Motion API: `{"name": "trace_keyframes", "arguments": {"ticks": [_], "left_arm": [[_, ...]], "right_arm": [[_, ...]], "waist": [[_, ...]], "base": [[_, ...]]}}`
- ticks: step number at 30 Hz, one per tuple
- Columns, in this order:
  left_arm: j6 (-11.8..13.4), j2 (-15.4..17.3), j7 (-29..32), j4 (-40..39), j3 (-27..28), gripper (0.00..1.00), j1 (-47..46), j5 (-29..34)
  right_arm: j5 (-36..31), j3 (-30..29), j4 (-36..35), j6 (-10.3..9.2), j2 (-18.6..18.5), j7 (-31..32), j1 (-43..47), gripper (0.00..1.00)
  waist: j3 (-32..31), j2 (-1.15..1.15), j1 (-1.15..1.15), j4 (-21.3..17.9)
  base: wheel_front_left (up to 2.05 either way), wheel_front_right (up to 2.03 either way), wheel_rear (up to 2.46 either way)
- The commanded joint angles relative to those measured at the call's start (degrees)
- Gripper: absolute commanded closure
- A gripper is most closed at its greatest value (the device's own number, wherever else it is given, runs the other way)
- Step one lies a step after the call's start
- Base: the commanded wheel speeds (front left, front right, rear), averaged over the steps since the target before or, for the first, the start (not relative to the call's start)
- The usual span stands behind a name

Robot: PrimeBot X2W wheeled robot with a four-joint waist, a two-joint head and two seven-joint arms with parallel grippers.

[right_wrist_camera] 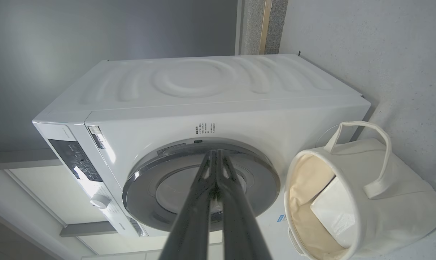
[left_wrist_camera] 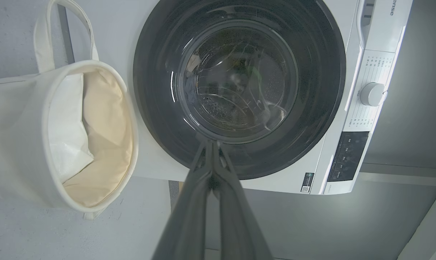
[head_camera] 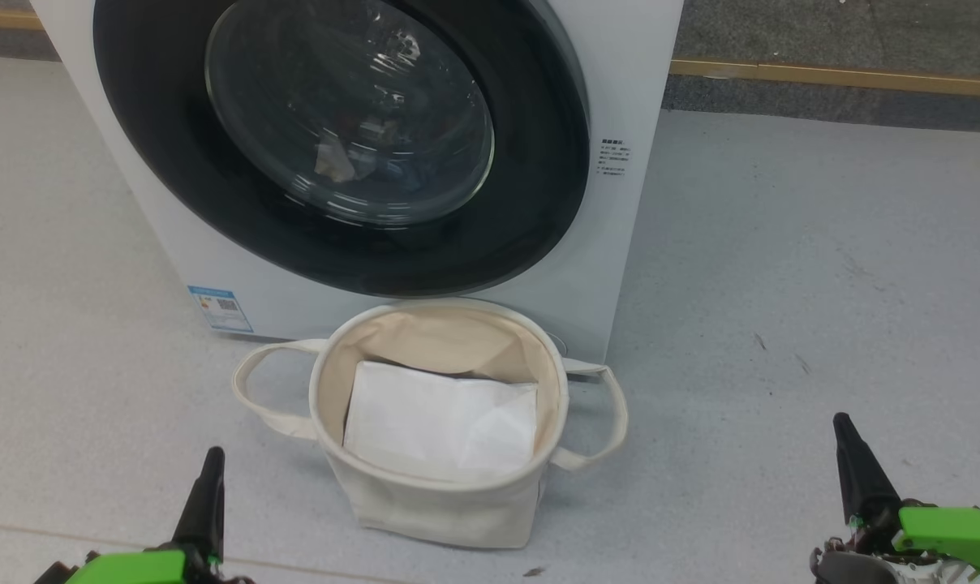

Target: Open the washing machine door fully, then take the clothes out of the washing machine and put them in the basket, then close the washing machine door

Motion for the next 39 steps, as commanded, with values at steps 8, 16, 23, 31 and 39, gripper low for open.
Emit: {"name": "trace_keyframes", "arguments": {"ticks": [8,16,23,31,39], "left_arm": [[-0.4,0.4,0.5,-1.5,1.9,1.00,-2.6,0.2],[-0.4,0.4,0.5,-1.5,1.9,1.00,-2.6,0.2],[-0.4,0.4,0.5,-1.5,1.9,1.00,-2.6,0.2],[-0.4,0.4,0.5,-1.5,1.9,1.00,-2.6,0.2],[-0.4,0.4,0.5,-1.5,1.9,1.00,-2.6,0.2]], "right_arm": [[-0.1,1.2,-1.8,0.02,-0.5,0.4,-2.9,1.00],[-0.1,1.2,-1.8,0.02,-0.5,0.4,-2.9,1.00],[-0.1,1.2,-1.8,0.02,-0.5,0.4,-2.9,1.00],[-0.1,1.2,-1.8,0.02,-0.5,0.4,-2.9,1.00],[-0.1,1.2,-1.8,0.02,-0.5,0.4,-2.9,1.00]], "waist": [[0.0,0.00,0.00,0.0],[0.0,0.00,0.00,0.0],[0.0,0.00,0.00,0.0],[0.0,0.00,0.00,0.0],[0.0,0.00,0.00,0.0]], "base": [[0.00,0.00,0.00],[0.00,0.00,0.00],[0.00,0.00,0.00],[0.00,0.00,0.00],[0.00,0.00,0.00]]}}
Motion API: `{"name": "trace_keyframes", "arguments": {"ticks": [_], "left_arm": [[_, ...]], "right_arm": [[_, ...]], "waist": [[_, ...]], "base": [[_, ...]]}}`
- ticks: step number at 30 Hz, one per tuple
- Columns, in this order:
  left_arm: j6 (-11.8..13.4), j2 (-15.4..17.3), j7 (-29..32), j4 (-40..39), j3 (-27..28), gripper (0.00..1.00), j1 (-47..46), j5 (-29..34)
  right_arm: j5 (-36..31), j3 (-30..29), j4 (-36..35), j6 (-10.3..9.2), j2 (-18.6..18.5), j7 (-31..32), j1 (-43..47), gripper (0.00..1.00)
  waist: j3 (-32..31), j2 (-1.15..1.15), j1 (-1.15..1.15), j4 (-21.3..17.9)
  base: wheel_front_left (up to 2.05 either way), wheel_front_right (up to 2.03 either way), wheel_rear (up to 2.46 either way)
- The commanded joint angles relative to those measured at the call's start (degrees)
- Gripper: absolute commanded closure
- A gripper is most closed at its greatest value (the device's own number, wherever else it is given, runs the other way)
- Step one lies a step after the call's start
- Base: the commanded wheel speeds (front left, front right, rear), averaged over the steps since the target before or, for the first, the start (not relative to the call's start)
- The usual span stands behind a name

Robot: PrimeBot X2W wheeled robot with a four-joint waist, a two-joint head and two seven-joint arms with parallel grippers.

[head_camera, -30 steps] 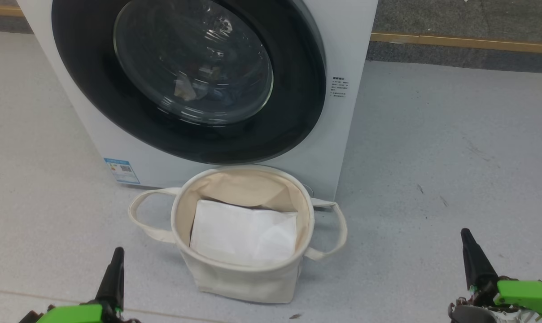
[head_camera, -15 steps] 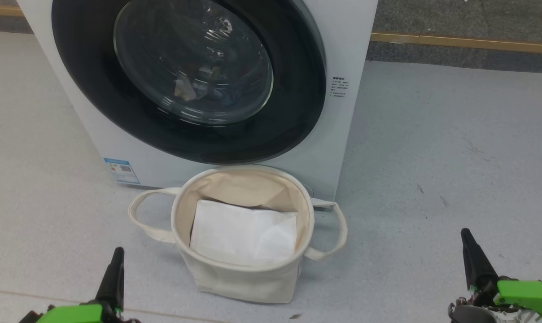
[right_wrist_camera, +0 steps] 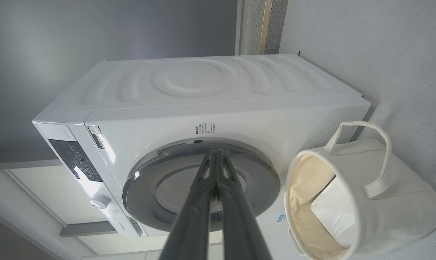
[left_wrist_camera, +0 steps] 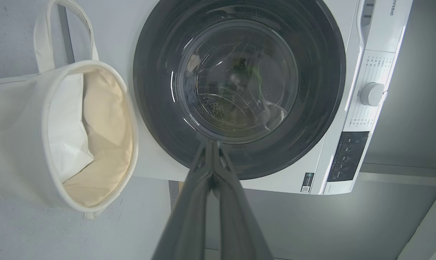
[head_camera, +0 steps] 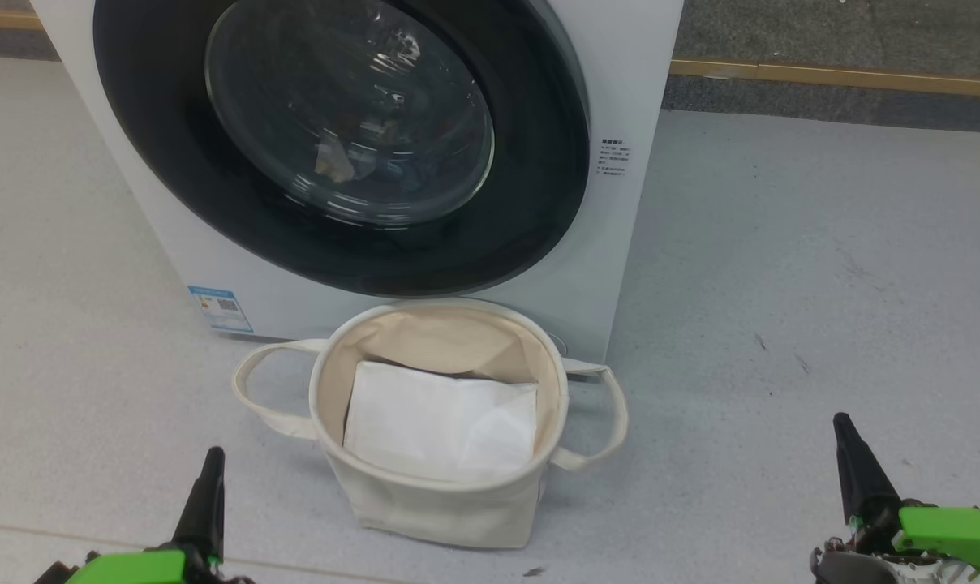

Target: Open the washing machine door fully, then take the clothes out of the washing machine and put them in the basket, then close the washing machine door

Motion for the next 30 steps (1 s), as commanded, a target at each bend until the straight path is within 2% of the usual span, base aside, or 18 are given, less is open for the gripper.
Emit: {"name": "trace_keyframes", "arguments": {"ticks": [1,23,24,30], "left_arm": [[-0.4,0.4,0.5,-1.5,1.9,1.00,-2.6,0.2],[-0.4,0.4,0.5,-1.5,1.9,1.00,-2.6,0.2],[0.0,0.0,-0.1,0.3,0.0,0.00,0.1,0.0],[0.4,-0.1,-0.8,1.0,0.1,0.00,0.3,0.7]], "right_arm": [[-0.1,1.2,-1.8,0.02,-0.5,0.4,-2.9,1.00],[-0.1,1.2,-1.8,0.02,-0.5,0.4,-2.9,1.00],[0.0,0.0,0.3,0.01,0.0,0.0,0.0,0.00],[-0.7,0.3,1.3,0.01,0.2,-0.8,0.0,0.00]], "waist": [[0.0,0.00,0.00,0.0],[0.0,0.00,0.00,0.0],[0.0,0.00,0.00,0.0],[0.0,0.00,0.06,0.0]], "base": [[0.00,0.00,0.00],[0.00,0.00,0.00],[0.00,0.00,0.00],[0.00,0.00,0.00]]}}
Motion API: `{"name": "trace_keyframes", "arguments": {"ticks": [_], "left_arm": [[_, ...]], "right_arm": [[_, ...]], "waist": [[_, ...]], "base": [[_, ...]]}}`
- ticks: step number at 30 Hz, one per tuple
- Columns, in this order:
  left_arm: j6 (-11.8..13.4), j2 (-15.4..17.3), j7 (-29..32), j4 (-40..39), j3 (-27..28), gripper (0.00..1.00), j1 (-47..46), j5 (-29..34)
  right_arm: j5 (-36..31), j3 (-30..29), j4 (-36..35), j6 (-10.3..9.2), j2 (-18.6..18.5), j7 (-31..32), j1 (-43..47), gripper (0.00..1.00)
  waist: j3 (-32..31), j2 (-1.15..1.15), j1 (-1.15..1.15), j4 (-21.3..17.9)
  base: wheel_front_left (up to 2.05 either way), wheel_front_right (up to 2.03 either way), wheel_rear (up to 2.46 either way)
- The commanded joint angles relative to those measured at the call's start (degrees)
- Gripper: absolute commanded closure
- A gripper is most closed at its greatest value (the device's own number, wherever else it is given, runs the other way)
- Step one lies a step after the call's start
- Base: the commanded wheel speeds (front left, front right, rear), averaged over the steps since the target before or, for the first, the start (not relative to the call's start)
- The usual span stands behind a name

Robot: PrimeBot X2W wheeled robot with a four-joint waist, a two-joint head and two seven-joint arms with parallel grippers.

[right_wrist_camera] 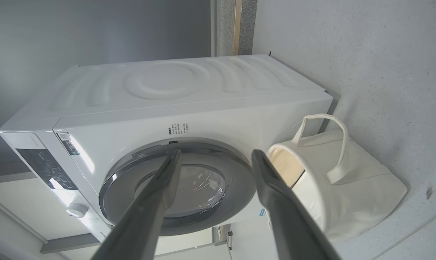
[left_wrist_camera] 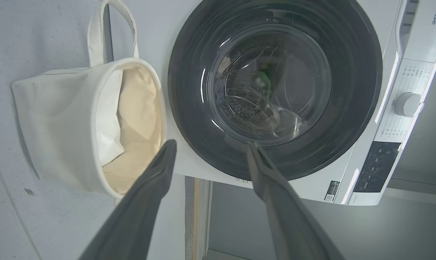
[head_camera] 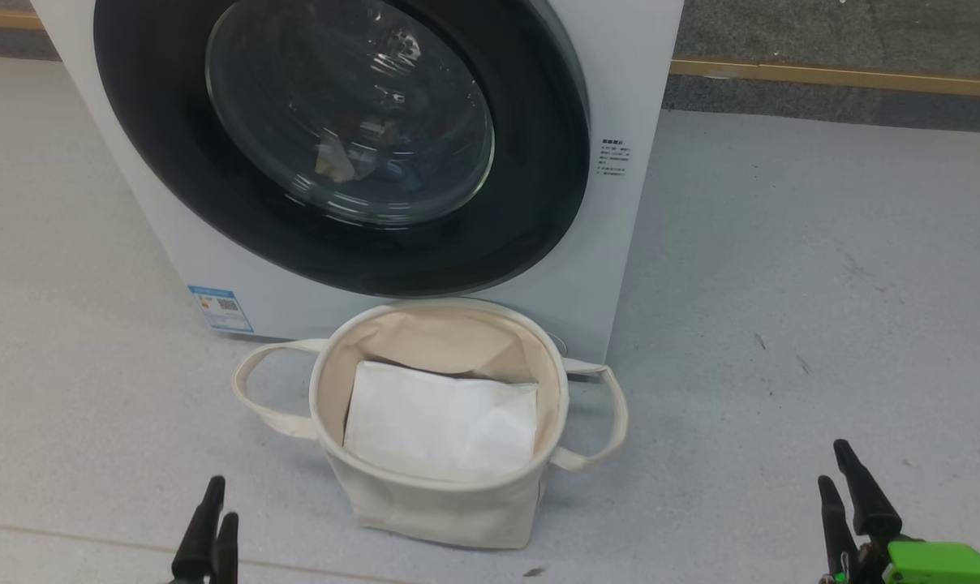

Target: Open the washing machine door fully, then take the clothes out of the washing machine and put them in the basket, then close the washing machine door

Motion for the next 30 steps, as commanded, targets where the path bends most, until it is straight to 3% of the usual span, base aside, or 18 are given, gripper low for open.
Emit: {"name": "trace_keyframes", "arguments": {"ticks": [1,15,30], "left_arm": [[0.3,0.4,-0.7,-2.4,0.3,0.00,-2.4,0.9],[2.0,0.4,-2.8,-5.8,1.5,0.00,-2.8,6.2],[3.1,0.5,-5.3,-12.8,1.2,0.00,-4.0,21.3]], "right_arm": [[-0.7,0.1,-2.1,0.00,-0.3,-0.7,-2.5,0.00],[-4.2,0.1,-3.3,0.00,-0.4,-2.9,-4.2,0.00],[-17.0,0.5,-7.7,0.00,-0.5,-5.5,-7.7,0.00]], "waist": [[0.0,0.00,0.10,0.0],[0.3,0.00,0.00,0.2],[0.7,0.00,0.00,0.3]], "base": [[0.00,0.00,0.00],[0.00,0.00,0.00],[0.00,0.00,0.00]]}}
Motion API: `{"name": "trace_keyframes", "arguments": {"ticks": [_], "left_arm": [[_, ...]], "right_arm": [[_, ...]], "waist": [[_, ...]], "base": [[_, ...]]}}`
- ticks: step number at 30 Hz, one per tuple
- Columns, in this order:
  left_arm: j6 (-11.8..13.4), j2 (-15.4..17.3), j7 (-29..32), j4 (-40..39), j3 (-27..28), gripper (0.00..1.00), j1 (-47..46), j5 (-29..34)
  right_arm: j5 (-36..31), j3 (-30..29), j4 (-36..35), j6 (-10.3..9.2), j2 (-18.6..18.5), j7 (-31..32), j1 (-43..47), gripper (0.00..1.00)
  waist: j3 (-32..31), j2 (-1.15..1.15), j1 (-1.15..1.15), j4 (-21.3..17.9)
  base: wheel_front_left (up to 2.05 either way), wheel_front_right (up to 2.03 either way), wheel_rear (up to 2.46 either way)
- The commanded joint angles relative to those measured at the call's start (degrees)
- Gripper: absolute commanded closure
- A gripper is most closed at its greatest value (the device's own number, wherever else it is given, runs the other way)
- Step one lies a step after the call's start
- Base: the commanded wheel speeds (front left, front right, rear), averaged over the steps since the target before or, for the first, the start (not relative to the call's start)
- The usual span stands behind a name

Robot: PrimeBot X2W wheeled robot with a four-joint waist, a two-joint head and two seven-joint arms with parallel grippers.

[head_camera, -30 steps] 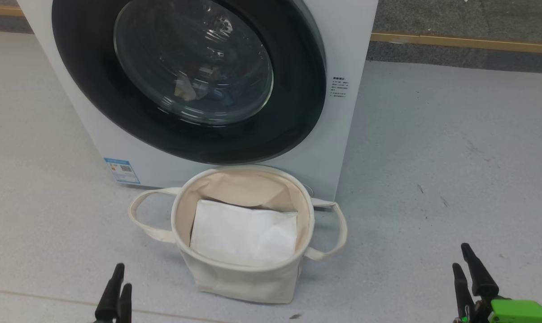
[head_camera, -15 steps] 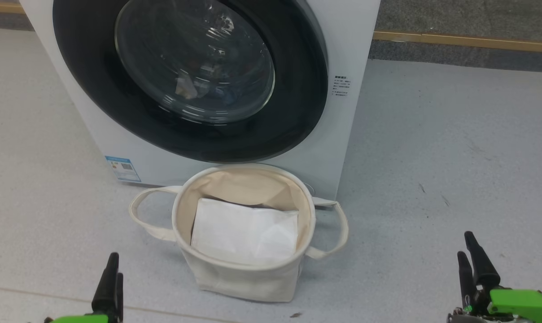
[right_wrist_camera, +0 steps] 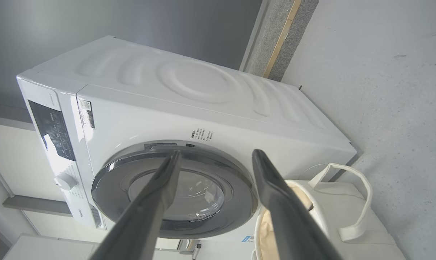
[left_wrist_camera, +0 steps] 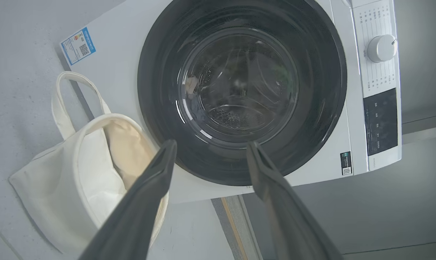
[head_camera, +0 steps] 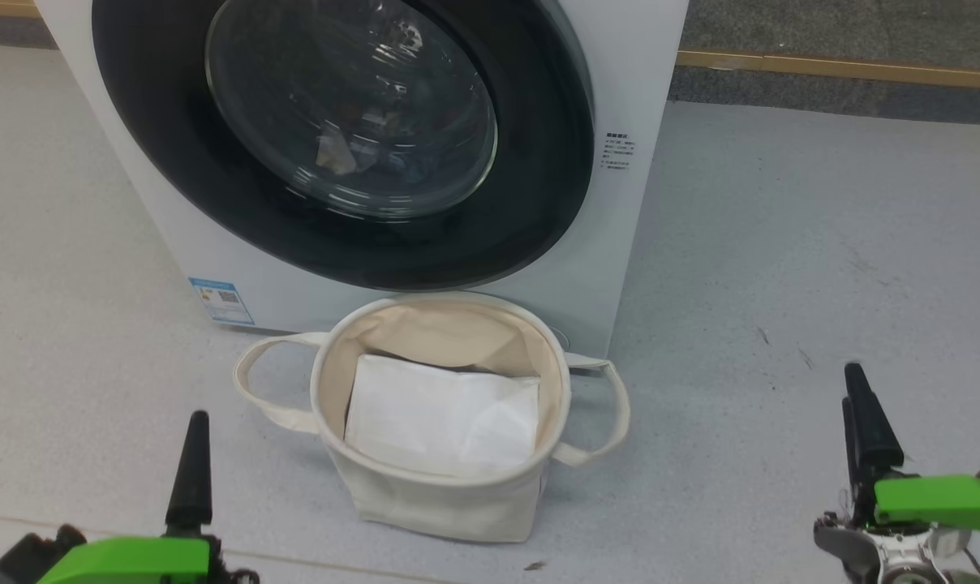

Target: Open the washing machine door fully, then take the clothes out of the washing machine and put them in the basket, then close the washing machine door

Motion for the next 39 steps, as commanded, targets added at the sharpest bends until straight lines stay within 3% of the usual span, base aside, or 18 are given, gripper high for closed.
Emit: {"name": "trace_keyframes", "arguments": {"ticks": [1,14,30,39], "left_arm": [[0.3,0.5,-0.7,-3.3,0.6,0.00,-3.1,2.8],[1.4,2.0,-2.9,-9.7,-1.8,0.00,-4.3,17.8],[7.5,7.2,-5.5,-13.8,-8.1,0.00,-3.7,33.7],[7.5,9.9,-7.0,-12.8,-11.9,0.00,-3.7,39.7]], "right_arm": [[-2.1,0.6,-2.9,0.00,-0.5,-0.8,-3.7,0.00],[-13.5,2.2,-6.2,0.00,-0.5,-2.9,-6.9,0.00],[-27.7,5.1,-7.5,0.01,-0.6,-5.6,-8.7,0.00],[-35.1,7.0,-8.1,0.01,-0.7,-7.1,-9.1,0.00]], "waist": [[0.0,0.00,-0.01,0.0],[0.0,0.00,-0.01,0.2],[-0.6,0.00,-0.01,0.2],[-0.7,0.00,-0.01,0.4]], "base": [[0.00,0.00,0.00],[0.00,0.00,0.00],[0.00,0.00,0.00],[0.00,0.00,0.00]]}}
